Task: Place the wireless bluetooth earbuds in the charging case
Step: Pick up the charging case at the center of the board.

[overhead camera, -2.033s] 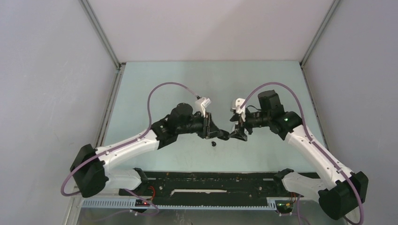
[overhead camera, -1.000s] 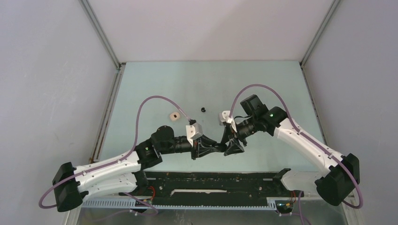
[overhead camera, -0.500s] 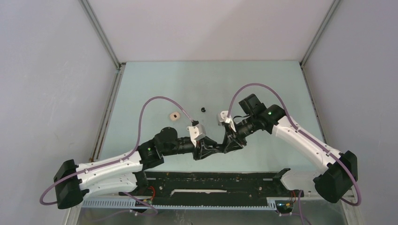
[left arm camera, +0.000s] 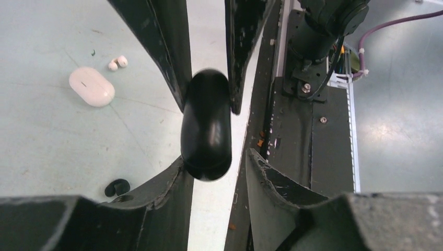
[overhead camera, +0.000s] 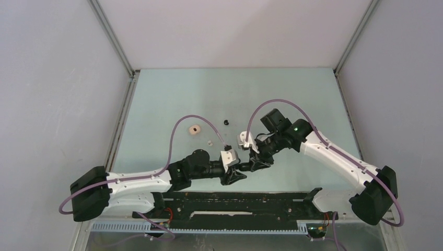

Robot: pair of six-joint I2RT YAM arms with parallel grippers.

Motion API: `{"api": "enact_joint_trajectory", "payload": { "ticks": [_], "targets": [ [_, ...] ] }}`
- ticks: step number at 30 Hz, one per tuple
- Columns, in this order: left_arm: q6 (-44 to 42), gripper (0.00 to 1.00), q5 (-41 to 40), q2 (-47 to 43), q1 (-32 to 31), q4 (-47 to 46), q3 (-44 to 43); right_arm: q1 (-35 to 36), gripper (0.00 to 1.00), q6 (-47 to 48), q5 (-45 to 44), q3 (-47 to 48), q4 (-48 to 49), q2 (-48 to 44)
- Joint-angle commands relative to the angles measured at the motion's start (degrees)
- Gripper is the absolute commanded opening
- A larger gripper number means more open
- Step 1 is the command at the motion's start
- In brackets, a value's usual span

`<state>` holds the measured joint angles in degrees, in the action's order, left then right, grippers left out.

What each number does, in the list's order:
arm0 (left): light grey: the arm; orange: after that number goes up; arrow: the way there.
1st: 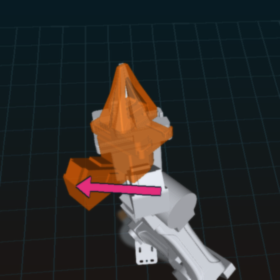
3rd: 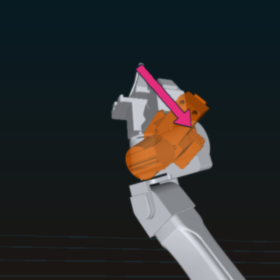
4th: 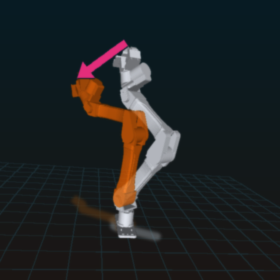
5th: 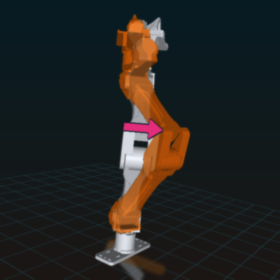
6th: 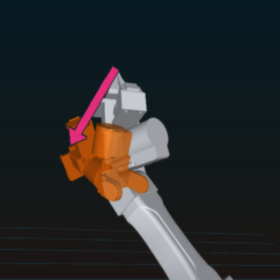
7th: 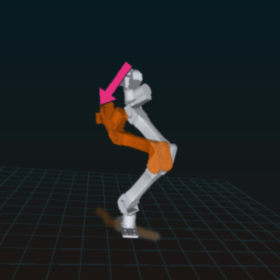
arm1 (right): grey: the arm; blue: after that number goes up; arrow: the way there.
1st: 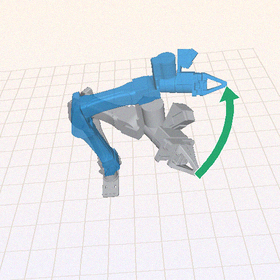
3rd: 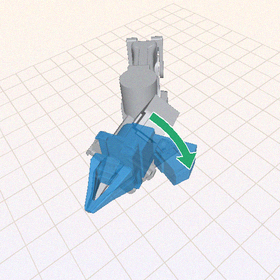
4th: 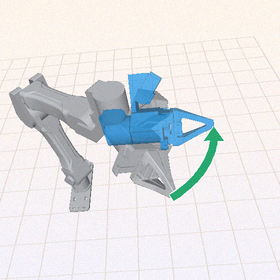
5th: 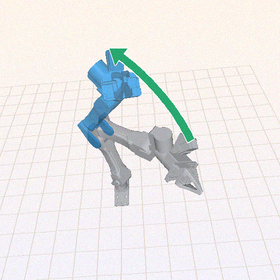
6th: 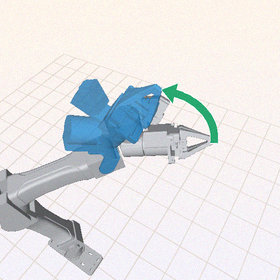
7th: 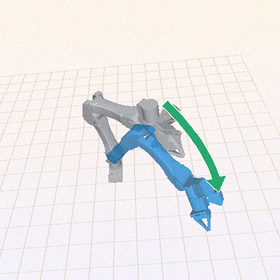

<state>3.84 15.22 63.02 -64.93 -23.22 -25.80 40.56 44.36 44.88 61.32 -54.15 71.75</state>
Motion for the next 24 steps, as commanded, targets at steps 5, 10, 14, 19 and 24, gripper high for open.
{"api": "enact_joint_trajectory", "payload": {
  "ticks": [5, 10, 14, 19, 24],
  "targets": [
    [-3.0, 0.41, -0.3, 0.4, -0.6, -13.1, 3.1, 1.3, 0.19, 1.7, -2.6, -0.1, -0.4, 1.5],
    [-3.0, 0.31, 0.8, 1.0, -0.6, -13.9, 3.3, 1.7, 0.19, 1.6, -3.0, -0.1, -0.3, 2.0],
    [-2.7, 0.32, 0.8, 1.0, -0.6, -14.9, 3.8, 2.1, 0.19, 1.5, -3.4, -0.1, -0.3, 2.4],
    [-2.2, 0.29, 1.1, 1.3, -0.6, -16.0, 3.8, 2.1, 0.2, 1.3, -3.3, -0.1, -0.4, 2.5],
    [-1.4, 0.34, 1.1, 2.0, -0.6, -16.3, 3.4, 2.2, 0.2, 1.2, -2.9, -0.1, -0.5, 2.6]
  ]
}}
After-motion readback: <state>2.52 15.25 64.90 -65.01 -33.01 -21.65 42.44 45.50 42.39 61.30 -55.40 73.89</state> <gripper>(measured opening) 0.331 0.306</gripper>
